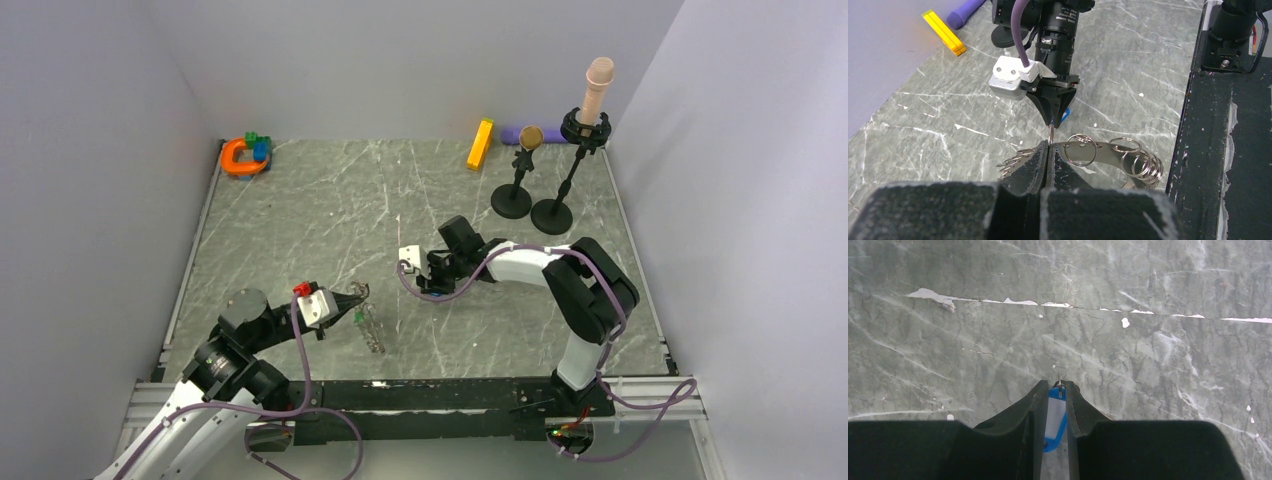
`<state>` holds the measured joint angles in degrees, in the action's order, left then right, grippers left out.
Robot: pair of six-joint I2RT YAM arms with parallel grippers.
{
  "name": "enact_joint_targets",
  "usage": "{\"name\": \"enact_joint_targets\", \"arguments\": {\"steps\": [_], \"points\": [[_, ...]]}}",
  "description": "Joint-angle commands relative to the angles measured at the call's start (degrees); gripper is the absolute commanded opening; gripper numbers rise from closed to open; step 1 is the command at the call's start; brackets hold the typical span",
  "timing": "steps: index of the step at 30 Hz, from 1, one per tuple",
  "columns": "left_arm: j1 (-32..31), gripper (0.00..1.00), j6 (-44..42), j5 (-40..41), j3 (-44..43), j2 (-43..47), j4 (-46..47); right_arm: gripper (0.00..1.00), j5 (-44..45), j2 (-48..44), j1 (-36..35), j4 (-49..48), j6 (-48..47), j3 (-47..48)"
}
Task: Put the keys on the keyring
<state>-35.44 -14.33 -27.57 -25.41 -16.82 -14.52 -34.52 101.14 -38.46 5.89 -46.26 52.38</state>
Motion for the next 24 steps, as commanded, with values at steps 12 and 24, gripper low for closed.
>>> {"name": "enact_joint_targets", "arguments": {"steps": [12,24], "points": [[0.2,0.0,-0.75,-1.08,-2.63,0.3,3.36,0.19,-1.03,0.36,-0.37,-1.17,0.25,2.2],[0.2,0.0,-0.64,-1.26,-2.72,0.23,3.36,0.3,-1.52,-0.66,-0.26,-0.56,0.71,2.49]]}}
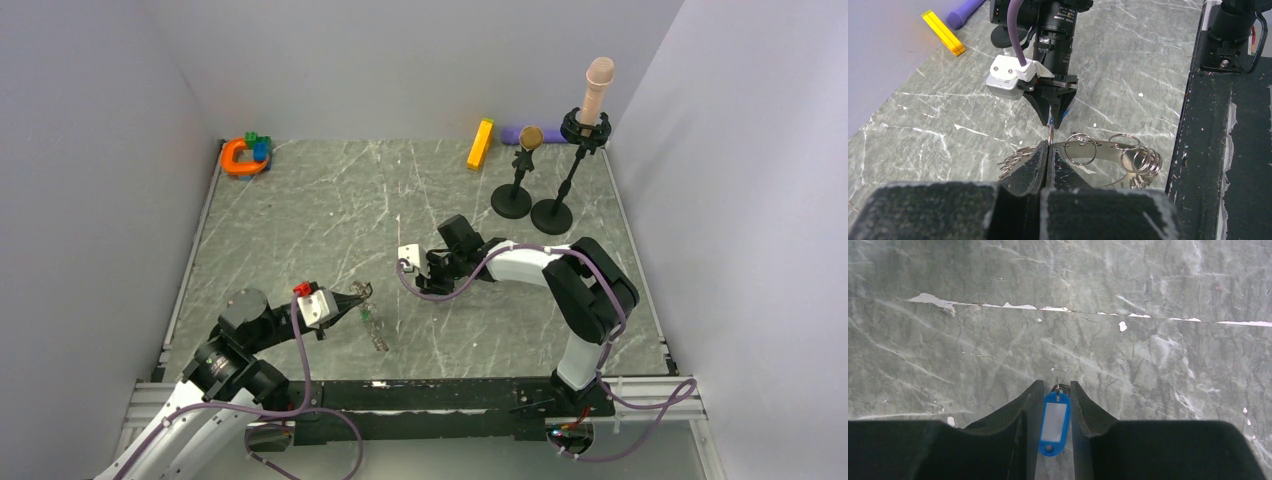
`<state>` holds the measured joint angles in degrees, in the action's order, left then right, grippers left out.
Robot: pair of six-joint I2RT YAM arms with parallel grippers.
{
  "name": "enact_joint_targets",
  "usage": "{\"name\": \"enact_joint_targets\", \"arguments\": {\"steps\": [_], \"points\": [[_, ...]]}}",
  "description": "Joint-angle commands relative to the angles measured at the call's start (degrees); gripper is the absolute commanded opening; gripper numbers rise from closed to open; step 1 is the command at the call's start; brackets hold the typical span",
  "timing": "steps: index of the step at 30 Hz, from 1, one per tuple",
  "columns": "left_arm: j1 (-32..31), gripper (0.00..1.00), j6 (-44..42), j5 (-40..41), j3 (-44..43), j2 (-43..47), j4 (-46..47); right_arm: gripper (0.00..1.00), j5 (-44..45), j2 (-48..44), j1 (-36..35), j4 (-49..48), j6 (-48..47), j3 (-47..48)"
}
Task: Put the keys on the keyring
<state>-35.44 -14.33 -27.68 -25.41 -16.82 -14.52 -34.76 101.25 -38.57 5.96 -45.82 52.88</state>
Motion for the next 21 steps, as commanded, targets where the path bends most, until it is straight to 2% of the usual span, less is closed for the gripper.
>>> {"name": "enact_joint_targets", "arguments": {"steps": [1,8,21], "points": [[0.2,0.0,-0.62,-1.15,-2.72,0.21,3.36,0.29,-1.23,-0.83,-0.13,-0.53,0.23,1.9],[0.2,0.0,-0.62,-1.18,-2.76,0.21,3.36,0.23,-1.05,-1.26,0.24,0.17,-0.14,1.61],[0.2,0.0,-0.61,-1.39,-2.73,0.04,3.37,0.22,-0.92,-1.75,0.85,0.39,-0.49,1.18]]}}
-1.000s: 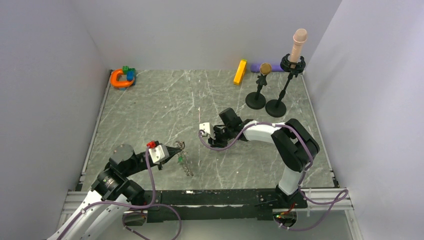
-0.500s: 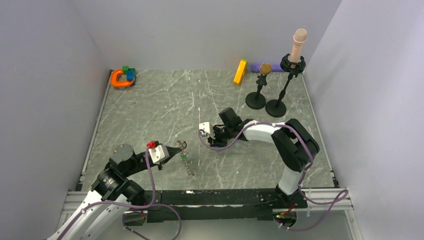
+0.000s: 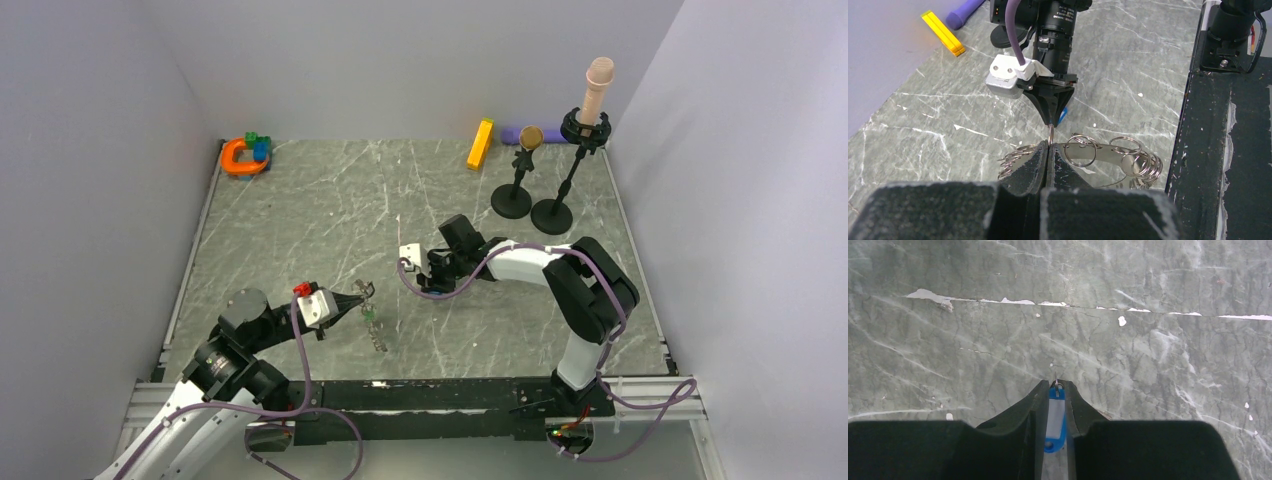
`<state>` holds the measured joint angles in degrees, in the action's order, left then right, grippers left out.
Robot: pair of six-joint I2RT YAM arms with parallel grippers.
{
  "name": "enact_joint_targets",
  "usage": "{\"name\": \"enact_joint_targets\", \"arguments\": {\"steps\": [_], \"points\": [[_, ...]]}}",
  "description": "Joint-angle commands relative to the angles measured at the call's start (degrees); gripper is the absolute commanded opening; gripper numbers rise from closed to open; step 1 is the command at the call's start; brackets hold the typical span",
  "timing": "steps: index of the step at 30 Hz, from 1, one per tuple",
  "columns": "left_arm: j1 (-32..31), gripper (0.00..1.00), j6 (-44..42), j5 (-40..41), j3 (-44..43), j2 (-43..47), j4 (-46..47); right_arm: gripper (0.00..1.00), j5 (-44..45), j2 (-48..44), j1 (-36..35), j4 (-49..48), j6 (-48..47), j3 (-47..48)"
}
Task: Put the keys on the keyring
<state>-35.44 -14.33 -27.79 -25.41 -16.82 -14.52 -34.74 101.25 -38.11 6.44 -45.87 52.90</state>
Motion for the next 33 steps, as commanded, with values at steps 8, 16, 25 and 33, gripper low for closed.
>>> {"name": "enact_joint_targets", "arguments": {"steps": [8,16,25,33], "points": [[0.21,0.0,-0.61,-1.3,-2.72,0.12,3.45,0.18,-0.94,-1.21,0.32,-0.08,-0.82,1.37],[0.24,0.0,-0.66,-1.39,-2.72,0.08,3.45,0.08,-1.8,-0.95,0.32,0.88,-1.63,2.06],[0.2,0.0,-0.64,-1.48,-2.82,0.12,3.45,0.19,-1.35,-1.31,0.33,1.01,-1.44,2.21],[0.21,0.0,-0.53,-1.56,-2.8,0.08,3.45,0.18,-1.29,-2.22,0.63,1.18,-1.42,1.77]]}}
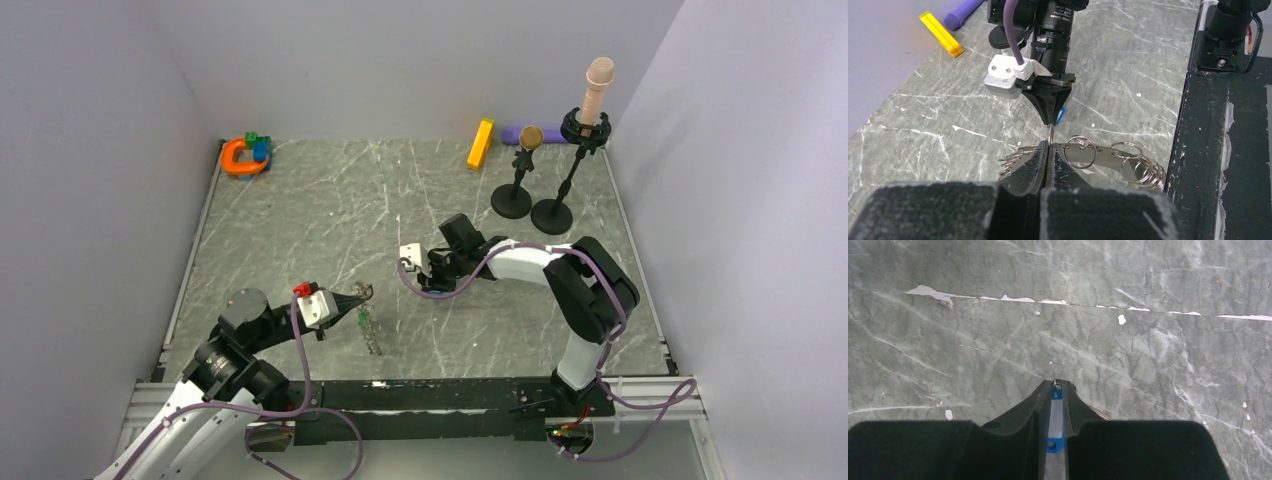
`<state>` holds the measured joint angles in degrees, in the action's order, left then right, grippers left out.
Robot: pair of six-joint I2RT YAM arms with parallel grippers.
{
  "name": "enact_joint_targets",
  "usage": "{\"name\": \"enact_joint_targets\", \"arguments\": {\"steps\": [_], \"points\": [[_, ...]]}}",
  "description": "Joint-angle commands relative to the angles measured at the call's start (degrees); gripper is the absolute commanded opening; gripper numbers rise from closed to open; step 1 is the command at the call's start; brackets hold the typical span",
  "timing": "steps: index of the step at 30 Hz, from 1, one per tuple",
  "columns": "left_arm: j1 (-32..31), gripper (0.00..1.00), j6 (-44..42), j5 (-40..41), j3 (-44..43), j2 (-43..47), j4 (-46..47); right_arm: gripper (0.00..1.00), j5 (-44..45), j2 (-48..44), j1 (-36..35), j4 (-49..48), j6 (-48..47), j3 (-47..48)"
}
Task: Put the keys on the keyring
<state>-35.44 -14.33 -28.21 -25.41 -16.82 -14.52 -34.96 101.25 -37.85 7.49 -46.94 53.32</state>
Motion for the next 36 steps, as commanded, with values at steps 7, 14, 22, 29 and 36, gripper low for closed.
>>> {"name": "enact_joint_targets", "arguments": {"steps": [7,14,22,29,36], "points": [[0.2,0.0,-0.53,-1.24,-2.82,-0.11,3.45,0.16,-1.14,-2.44,0.86,0.41,-0.76,1.13],[0.2,0.0,-0.53,-1.23,-2.83,-0.23,3.45,0.12,-1.6,-2.84,0.84,0.53,-1.21,0.82],[0.2,0.0,-0.53,-1.24,-2.81,-0.17,3.38,0.02,-2.73,-2.56,0.89,0.82,-2.19,0.86],[0.2,0.0,-0.53,-1.24,-2.89,-0.32,3.36,0.01,-4.15,-2.48,0.8,2.12,-3.43,1.09],[0.2,0.0,-0.53,-1.15,-2.89,-0.28,3.36,0.08,-3.72,-1.46,0.85,1.28,-3.65,1.45]]}}
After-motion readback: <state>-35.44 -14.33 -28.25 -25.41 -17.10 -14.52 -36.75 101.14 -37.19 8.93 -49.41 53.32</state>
